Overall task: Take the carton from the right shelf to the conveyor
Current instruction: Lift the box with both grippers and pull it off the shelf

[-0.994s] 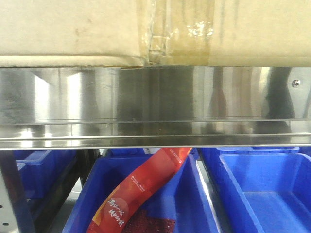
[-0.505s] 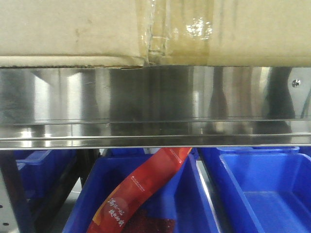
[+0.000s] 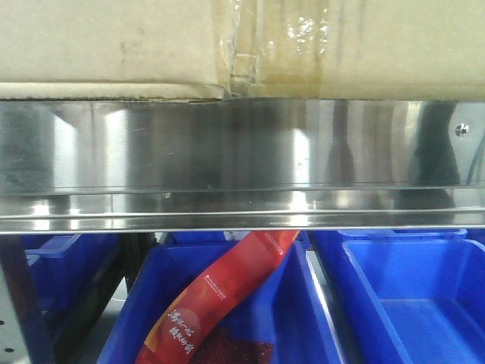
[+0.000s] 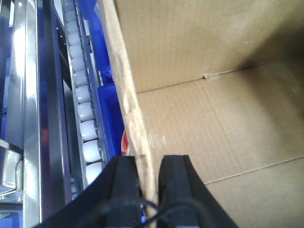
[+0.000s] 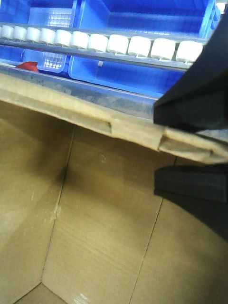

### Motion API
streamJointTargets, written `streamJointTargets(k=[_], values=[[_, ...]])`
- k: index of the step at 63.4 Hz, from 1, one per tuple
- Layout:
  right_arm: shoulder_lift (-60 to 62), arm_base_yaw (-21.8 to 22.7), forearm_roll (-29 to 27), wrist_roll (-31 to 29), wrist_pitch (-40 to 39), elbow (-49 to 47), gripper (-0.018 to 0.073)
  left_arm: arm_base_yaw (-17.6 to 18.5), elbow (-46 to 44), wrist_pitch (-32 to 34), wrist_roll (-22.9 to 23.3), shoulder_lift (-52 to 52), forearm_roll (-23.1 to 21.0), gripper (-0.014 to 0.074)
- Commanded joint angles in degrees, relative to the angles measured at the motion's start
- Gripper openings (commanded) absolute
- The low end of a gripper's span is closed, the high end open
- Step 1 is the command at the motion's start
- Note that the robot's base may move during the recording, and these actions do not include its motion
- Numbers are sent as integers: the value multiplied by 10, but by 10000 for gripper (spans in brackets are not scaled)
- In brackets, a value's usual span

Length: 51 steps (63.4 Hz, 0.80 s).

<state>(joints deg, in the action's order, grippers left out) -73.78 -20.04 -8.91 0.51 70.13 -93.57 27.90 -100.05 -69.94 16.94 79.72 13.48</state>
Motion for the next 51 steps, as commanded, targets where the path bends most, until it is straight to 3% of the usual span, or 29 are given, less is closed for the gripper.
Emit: streamJointTargets(k=[1, 51], values=[[10, -1, -14, -15, -27, -3, -70, 4, -1, 25, -3, -8, -10, -17], [10, -1, -18, -15, -29, -3, -70, 4, -1, 22, -3, -8, -9, -17]])
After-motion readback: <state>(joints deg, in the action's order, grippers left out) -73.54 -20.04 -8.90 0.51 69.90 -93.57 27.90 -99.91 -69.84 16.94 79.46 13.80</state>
